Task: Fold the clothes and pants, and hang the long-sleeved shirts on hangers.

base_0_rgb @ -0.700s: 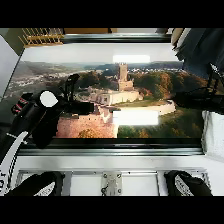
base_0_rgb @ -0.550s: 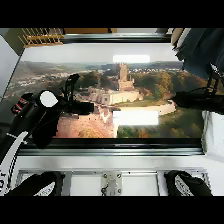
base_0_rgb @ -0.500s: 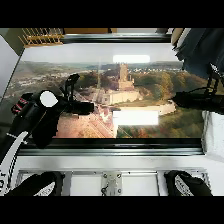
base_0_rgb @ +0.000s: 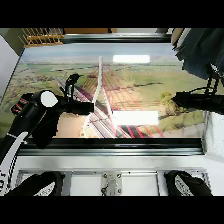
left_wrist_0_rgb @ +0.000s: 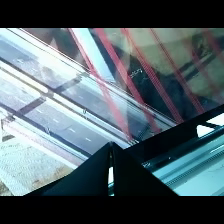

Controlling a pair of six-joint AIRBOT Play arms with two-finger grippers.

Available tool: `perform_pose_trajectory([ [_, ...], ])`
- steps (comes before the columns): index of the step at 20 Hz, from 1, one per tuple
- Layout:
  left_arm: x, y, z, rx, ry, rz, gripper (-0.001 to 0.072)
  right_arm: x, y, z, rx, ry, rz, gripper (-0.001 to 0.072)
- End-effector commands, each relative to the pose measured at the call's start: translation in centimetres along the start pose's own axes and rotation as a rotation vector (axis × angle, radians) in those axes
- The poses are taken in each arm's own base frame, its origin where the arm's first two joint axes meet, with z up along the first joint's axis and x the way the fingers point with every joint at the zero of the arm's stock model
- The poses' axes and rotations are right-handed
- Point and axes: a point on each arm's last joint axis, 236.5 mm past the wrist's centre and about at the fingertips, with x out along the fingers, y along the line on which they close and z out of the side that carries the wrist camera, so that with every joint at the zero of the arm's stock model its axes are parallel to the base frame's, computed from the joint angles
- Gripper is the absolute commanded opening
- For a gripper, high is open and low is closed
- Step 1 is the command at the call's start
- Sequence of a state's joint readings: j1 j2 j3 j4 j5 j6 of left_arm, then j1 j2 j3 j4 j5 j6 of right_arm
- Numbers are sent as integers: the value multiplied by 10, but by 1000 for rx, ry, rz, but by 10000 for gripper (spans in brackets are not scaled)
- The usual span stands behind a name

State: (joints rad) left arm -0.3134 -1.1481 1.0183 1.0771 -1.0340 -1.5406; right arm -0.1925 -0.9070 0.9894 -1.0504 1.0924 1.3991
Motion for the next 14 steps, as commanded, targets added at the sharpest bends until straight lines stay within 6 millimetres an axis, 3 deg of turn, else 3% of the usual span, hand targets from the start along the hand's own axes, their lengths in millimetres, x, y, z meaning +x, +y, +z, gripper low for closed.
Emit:
perform_pose_trajectory([
  [1, -8, 25, 17, 112, -54, 101, 427, 0, 0, 0, -1, 0, 1, 18],
  [2, -21, 52, 32, 126, -89, 198, 716, 0, 0, 0, -1, 0, 1, 18],
  [6, -116, 181, 80, 0, -257, 580, 711, 0, 0, 0, -1, 0, 1, 18],
  [8, -151, 233, 90, -101, -351, 662, 710, 0, 0, 0, -1, 0, 1, 18],
  [9, -159, 260, 88, -155, -368, 691, 710, 0, 0, 0, -1, 0, 1, 18],
  [11, -155, 307, 70, -254, -320, 724, 710, 0, 0, 0, -1, 0, 1, 18],
  [14, -117, 356, 35, -371, -197, 723, 710, 0, 0, 0, -1, 0, 1, 18],
])
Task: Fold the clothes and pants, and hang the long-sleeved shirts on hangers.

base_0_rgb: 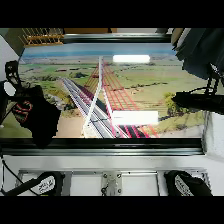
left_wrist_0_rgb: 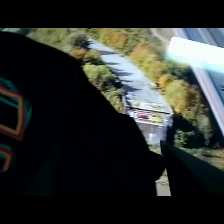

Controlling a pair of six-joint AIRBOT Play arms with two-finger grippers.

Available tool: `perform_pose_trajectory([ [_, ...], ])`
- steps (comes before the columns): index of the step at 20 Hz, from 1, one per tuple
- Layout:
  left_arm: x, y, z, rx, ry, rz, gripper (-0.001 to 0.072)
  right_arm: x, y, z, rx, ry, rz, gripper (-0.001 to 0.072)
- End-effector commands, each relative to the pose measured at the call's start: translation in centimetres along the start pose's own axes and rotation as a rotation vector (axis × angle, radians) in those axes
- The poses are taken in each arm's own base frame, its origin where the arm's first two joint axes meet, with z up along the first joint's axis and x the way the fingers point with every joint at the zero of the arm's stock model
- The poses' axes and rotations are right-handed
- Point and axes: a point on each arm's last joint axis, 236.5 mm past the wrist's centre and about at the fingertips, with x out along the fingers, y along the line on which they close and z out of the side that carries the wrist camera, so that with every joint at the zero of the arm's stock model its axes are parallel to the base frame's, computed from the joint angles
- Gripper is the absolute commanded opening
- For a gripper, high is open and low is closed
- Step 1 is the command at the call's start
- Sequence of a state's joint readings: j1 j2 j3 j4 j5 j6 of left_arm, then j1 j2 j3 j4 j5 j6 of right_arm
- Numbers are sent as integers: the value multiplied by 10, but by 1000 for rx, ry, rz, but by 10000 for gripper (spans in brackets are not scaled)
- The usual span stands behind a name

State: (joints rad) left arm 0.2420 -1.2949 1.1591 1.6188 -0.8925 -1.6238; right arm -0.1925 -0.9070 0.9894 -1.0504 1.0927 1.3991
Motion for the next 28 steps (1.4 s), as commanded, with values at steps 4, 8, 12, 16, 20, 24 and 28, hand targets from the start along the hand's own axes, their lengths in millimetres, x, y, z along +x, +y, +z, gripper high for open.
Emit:
perform_pose_trajectory([
  [4, 95, 33, -65, -61, 247, 56, 711, 0, 0, 0, 0, -1, 0, 18],
  [8, 117, 12, -85, -25, 312, 39, 697, 0, 0, 0, -1, 0, 1, 17],
  [12, 99, -17, -68, -4, 253, 15, 7, 0, 0, 0, -1, 0, 1, 18],
  [16, -1, -105, 20, 88, -21, -141, 7, 0, 0, 0, -1, 0, 1, 18],
  [20, -189, -252, 70, 229, -367, -501, 7, 0, 0, 0, -1, 0, 1, 18],
  [24, -352, -330, 46, 367, -592, -793, 8, 0, 0, 0, 0, 0, 1, 18],
  [28, -413, -351, 15, 434, -636, -924, 7, -1, 18, 2, 75, -6, 74, 17],
])
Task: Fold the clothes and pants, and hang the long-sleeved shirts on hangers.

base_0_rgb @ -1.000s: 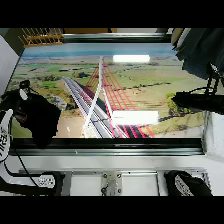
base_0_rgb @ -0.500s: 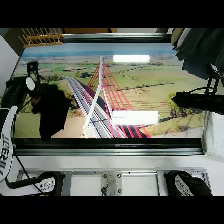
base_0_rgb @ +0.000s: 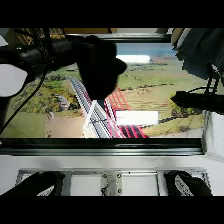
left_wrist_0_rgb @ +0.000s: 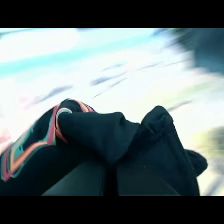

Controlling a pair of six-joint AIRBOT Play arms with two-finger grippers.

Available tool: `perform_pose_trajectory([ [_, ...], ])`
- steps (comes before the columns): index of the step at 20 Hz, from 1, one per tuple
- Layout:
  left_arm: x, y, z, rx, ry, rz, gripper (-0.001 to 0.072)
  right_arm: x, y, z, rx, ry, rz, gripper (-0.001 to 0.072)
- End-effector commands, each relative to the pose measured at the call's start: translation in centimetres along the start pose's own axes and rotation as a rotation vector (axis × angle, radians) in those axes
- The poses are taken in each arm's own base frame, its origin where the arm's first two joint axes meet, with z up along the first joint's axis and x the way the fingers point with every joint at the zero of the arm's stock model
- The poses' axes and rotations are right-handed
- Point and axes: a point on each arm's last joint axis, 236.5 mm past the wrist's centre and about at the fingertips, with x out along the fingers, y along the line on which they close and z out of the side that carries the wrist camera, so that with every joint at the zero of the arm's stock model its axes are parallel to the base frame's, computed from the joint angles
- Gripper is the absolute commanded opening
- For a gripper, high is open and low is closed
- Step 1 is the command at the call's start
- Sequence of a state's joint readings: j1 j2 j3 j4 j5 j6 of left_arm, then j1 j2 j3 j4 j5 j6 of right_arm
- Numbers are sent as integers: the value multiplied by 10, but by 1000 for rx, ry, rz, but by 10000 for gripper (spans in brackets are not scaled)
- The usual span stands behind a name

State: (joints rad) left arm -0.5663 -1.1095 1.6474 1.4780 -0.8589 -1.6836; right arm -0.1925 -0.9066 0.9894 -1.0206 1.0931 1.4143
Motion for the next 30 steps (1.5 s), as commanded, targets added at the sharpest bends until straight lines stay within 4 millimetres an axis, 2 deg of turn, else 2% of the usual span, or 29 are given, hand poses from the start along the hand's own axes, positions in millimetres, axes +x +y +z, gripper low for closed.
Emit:
perform_pose_trajectory([
  [1, -27, -58, 13, 32, -37, -129, 7, -2, 12, 2, 48, -6, 50, 16],
  [2, -23, -58, 3, 20, 6, -125, 7, -4, 11, 4, 49, -15, 47, 17],
  [5, 0, -40, -54, 4, 223, -71, 7, -14, -4, 13, 80, -53, 20, 17],
  [8, 39, -12, -132, -25, 414, -6, 8, -19, -17, 17, 109, -72, -2, 17],
  [9, 53, 4, -166, -55, 488, 31, 181, -19, -19, 18, 113, -74, -5, 17],
  [10, 62, 19, -191, -90, 539, 66, 583, -19, -19, 18, 113, -75, -6, 17],
  [11, 66, 40, -209, -154, 579, 118, 720, -19, -19, 18, 113, -75, -6, 17],
  [13, 63, 80, -225, -260, 610, 198, 720, -19, -19, 17, 113, -70, -4, 16],
  [15, 49, 113, -241, -365, 629, 251, 720, -19, -18, 15, 112, -63, -3, 16],
  [17, 30, 133, -277, -455, 691, 293, 720, -18, -17, 11, 113, -47, 1, 17],
  [19, 17, 134, -322, -498, 773, 310, 720, -17, -17, 8, 114, -33, 3, 17],
  [21, 14, 117, -363, -488, 847, 293, 720, -17, -16, 6, 114, -25, 4, 17],
  [22, 18, 102, -375, -478, 855, 260, 720, -17, -16, 5, 114, -20, 5, 16],
  [24, 34, 66, -383, -461, 817, 163, 720, -17, -15, 3, 114, -12, 7, 16],
  [26, 48, 43, -379, -404, 757, 114, 720, -17, -15, 3, 114, -9, 7, 16],
  [28, 59, 34, -378, -382, 735, 93, 720, -17, -15, 1, 114, -3, 8, 16],
  [30, 68, 35, -387, -384, 773, 101, 720, -17, -15, 0, 114, 0, 9, 16],
])
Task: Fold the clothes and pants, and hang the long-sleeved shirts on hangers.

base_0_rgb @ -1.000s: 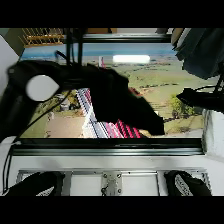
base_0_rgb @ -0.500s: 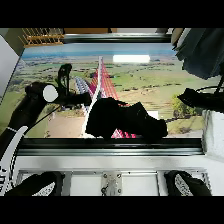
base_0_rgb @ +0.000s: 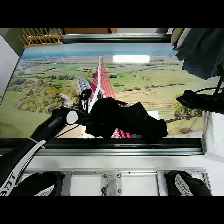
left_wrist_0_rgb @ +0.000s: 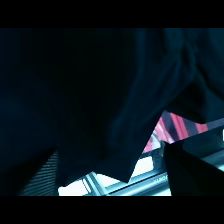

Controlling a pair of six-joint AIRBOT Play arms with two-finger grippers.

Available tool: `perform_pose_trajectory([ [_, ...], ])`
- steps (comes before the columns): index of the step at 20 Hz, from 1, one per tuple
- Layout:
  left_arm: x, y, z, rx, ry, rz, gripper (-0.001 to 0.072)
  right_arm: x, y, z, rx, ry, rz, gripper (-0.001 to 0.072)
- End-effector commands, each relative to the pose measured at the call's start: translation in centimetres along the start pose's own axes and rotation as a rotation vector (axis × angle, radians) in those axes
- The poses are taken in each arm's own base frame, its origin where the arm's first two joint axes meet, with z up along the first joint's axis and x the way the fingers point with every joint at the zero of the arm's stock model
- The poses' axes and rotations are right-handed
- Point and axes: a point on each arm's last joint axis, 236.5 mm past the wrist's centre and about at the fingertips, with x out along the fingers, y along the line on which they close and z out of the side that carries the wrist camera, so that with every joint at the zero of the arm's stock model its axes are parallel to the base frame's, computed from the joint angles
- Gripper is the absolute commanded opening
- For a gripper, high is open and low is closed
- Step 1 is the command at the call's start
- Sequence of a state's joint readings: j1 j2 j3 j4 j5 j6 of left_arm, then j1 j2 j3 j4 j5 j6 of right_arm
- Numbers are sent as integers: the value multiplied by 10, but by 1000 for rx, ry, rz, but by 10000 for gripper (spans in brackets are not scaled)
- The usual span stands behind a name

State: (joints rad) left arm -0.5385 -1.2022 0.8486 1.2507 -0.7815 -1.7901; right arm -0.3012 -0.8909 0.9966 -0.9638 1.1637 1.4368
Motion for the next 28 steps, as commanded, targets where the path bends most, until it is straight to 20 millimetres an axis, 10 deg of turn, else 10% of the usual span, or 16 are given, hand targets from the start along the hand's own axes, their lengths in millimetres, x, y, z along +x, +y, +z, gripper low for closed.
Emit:
perform_pose_trajectory([
  [1, 23, -10, 3, 16, 21, -5, 719, 0, 0, -4, 1, 18, 2, 16],
  [2, 28, -7, 4, 12, 43, 4, 651, 0, 0, -6, 0, 26, 3, 16],
  [4, 34, 1, 8, -12, 92, 25, 244, 0, 1, -9, 1, 37, 4, 13],
  [6, 32, 13, 17, -9, 114, 38, 8, 0, 1, -12, 1, 49, 6, 13],
  [10, -8, 43, 52, -52, 37, 46, 8, 4, -32, -36, -9, 137, -109, 13],
  [14, -46, 62, 71, -69, -50, 52, 8, 31, -105, -109, 195, 300, -320, 41],
  [16, -55, 66, 75, -78, -68, 54, 8, 53, -119, -145, 291, 368, -329, 560],
  [17, -56, 67, 76, -79, -72, 55, 8, 64, -121, -159, 334, 391, -316, 600],
  [19, -55, 68, 75, -81, -69, 56, 7, 82, -123, -180, 406, 419, -286, 432],
  [28, -53, 68, 76, -82, -69, 56, 8, 121, -106, -208, 403, 480, -244, 446],
])
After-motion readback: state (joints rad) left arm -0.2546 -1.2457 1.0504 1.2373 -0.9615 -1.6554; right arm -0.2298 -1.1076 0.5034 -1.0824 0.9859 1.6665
